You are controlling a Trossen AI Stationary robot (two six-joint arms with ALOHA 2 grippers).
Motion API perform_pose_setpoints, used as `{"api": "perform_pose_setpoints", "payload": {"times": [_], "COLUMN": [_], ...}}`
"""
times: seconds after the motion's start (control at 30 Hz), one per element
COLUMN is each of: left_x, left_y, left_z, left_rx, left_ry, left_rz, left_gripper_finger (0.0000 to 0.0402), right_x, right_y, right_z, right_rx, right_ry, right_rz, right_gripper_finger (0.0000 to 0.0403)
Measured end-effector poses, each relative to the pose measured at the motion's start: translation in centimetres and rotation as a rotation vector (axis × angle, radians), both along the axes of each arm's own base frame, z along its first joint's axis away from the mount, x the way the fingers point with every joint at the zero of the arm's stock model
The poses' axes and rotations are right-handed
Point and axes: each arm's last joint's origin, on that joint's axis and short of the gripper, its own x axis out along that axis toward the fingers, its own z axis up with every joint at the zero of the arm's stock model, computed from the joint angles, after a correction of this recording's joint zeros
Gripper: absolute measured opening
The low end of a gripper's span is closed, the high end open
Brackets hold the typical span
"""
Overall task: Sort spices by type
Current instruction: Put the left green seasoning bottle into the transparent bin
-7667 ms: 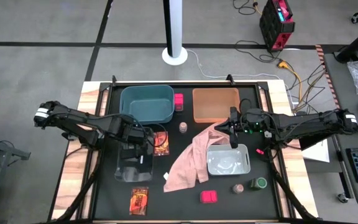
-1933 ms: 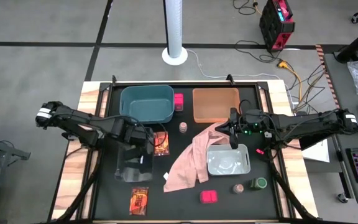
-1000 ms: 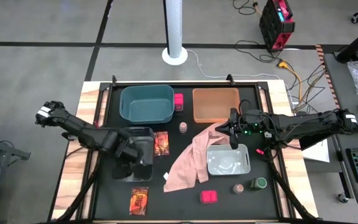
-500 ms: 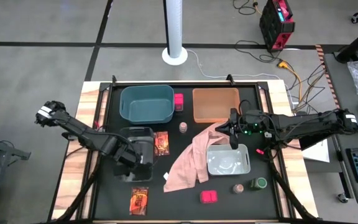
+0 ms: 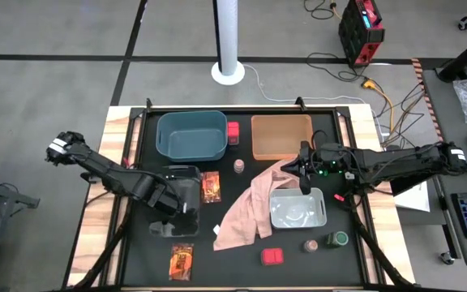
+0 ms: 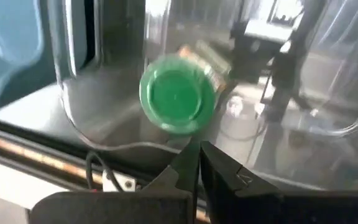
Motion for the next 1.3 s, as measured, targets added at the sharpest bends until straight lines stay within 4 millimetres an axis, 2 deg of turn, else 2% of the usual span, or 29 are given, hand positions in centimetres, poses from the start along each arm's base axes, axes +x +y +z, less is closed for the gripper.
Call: {"api": "perform_pose_setpoints", "payload": {"times": [0.13,0.27,0.43,0.63,1.3], "left_x": [0.8,1.2,1.7,2.4,2.7], "left_y": [0.3,1.4,3.3,4.4,4.2], "left_z": [1.8,2.1,1.2,0.0,-1.6], "left_rx": [0.079,0.096,0.11,0.101,-0.013], "left_ry": [-0.112,-0.115,-0.079,-0.09,-0.111], "left_rz": [0.007,0.015,0.036,0.015,0.04], "left_gripper_finger": [0.0,0.0,0.0,0.0,0.0], "right_x": [0.0,0.0,0.0,0.0,-0.1], "right_y": [0.0,0.0,0.0,0.0,0.0], "right_z": [0.0,0.0,0.0,0.0,-0.4], "right_rx": [0.0,0.0,0.0,0.0,0.001], "right_ry": [0.0,0.0,0.0,0.0,0.011], "right_rz": [0.0,0.0,0.0,0.0,0.0], "right_gripper_finger": [0.0013,0.0013,0.0013,0.0013,0.0013]}}
